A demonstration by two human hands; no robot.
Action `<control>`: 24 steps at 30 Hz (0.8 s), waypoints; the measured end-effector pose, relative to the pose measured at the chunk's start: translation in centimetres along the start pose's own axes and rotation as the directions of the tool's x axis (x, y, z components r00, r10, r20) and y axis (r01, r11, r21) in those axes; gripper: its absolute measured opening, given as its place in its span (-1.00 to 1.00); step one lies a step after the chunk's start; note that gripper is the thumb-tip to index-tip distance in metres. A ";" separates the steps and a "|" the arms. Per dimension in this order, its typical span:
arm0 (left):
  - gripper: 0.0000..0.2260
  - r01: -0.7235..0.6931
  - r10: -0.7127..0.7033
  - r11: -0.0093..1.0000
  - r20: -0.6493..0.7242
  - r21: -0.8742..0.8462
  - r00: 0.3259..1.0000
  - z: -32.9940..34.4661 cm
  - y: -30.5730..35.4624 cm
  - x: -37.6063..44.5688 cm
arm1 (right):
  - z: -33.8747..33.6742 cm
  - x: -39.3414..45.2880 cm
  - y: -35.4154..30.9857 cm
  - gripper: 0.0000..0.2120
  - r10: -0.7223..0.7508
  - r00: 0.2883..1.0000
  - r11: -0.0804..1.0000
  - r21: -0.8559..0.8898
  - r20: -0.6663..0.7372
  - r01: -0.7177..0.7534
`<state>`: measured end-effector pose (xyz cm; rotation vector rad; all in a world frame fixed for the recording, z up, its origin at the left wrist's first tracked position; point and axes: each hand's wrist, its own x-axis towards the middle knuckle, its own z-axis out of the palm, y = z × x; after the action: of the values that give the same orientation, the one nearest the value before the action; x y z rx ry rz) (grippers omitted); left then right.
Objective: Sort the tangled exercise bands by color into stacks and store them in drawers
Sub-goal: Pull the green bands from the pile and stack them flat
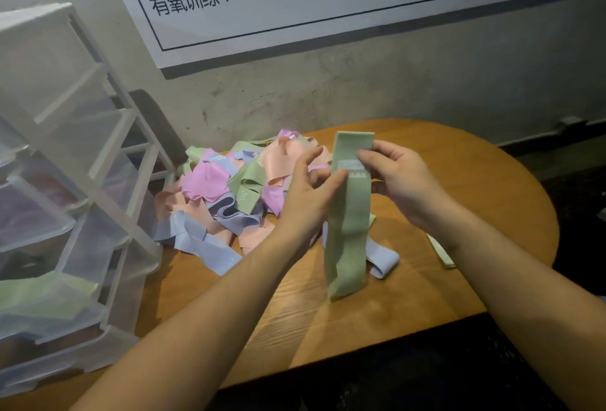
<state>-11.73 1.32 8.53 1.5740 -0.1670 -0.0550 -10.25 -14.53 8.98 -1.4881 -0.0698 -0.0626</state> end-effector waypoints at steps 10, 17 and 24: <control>-0.87 0.077 -0.073 0.992 0.045 -0.098 0.996 6.1 2.0 4.6 | -5.5 -0.9 1.4 -0.58 0.102 0.995 0.994 0.031 -0.002 -0.102; -0.88 0.231 -0.225 0.919 0.057 -0.319 0.973 8.8 1.6 8.4 | -9.7 -2.3 3.4 -0.62 0.144 0.980 0.989 -0.052 0.139 -0.138; -0.71 0.306 -0.320 0.848 0.043 -0.434 0.947 10.7 0.3 11.1 | -11.6 -2.3 4.4 -0.90 0.181 0.980 0.978 -0.087 -0.083 -0.188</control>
<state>-2.30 -10.84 9.44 1.1367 0.1258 -0.3052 -12.10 -25.78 3.45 -1.5790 0.1340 0.0289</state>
